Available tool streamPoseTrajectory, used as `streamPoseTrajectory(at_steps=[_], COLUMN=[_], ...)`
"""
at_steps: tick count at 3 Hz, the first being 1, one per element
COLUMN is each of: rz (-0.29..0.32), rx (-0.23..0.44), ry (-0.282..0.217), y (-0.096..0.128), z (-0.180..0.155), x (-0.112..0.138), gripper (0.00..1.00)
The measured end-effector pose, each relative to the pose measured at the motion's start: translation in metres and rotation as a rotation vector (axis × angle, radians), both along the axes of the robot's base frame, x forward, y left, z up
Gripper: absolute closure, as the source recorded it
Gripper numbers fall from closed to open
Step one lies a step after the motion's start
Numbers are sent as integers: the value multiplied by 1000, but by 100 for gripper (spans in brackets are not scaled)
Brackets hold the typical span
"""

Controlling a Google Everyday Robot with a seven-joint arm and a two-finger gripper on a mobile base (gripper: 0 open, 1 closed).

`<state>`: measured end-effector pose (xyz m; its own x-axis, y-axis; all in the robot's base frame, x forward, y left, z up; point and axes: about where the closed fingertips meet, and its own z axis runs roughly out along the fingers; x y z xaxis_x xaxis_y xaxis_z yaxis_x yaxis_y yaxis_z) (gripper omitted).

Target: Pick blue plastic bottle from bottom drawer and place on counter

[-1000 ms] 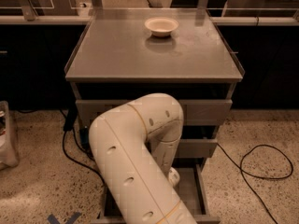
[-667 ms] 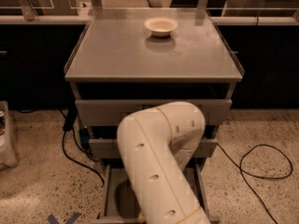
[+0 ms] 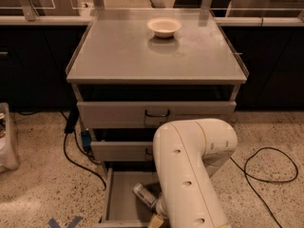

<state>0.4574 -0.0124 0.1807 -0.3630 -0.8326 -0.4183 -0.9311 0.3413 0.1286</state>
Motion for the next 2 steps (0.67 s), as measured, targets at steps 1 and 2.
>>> streamPoseTrajectory(at_steps=[1, 2], rz=[13, -3], rx=[1, -16], ry=[0, -7], y=[0, 2], z=[0, 32], x=[-1, 5], gripper=[0, 0])
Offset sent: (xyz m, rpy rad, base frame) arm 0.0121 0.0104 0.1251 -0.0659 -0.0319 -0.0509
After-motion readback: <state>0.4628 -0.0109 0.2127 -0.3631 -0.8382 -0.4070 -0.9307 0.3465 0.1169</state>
